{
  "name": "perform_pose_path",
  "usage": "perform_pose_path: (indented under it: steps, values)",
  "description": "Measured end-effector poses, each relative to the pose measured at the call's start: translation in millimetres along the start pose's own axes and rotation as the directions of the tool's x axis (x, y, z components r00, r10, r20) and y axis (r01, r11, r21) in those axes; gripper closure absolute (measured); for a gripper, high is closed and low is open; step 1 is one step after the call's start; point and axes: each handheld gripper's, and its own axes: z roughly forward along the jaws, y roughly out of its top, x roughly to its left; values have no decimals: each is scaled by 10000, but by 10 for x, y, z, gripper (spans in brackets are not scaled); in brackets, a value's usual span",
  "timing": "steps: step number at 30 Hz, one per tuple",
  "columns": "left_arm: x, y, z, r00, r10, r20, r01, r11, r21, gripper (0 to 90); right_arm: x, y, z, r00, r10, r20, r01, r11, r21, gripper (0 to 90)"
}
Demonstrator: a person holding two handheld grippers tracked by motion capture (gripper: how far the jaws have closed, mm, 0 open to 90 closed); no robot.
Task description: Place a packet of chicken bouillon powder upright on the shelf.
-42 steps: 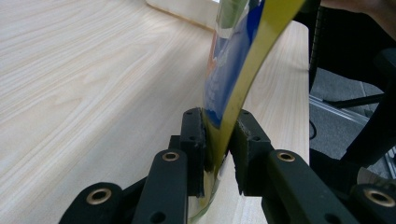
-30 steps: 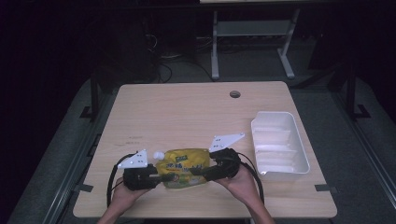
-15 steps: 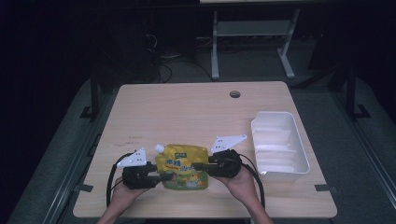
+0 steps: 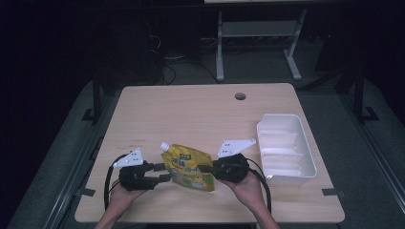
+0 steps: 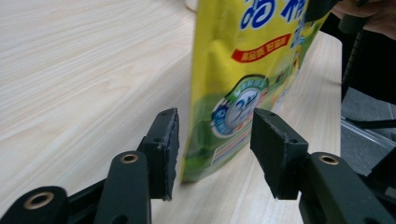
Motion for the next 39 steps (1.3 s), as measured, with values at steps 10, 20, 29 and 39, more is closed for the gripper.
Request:
perform_pose_path:
  steps: [10, 20, 29, 39]
  values:
    - [34, -8, -47, 9997, -3, -257, 3, 10000, -12, 441, -25, 32, -133, 9996, -18, 266, 25, 9997, -235, 896]
    - [62, -31, -35, 9993, -115, -350, 117, 9999, 61, 431, -62, 94, -295, 9991, 14, 429, 5, 9990, -448, 895]
    - [98, -47, -48, 9989, -182, -439, 190, 9997, 160, 406, -136, 156, -409, 9984, -63, 570, 85, 9993, -372, 895]
    - [99, -57, -74, 9953, -175, -954, 192, 9997, 177, 316, -342, 215, -592, 9968, 16, 802, 3, 9997, -242, 895]
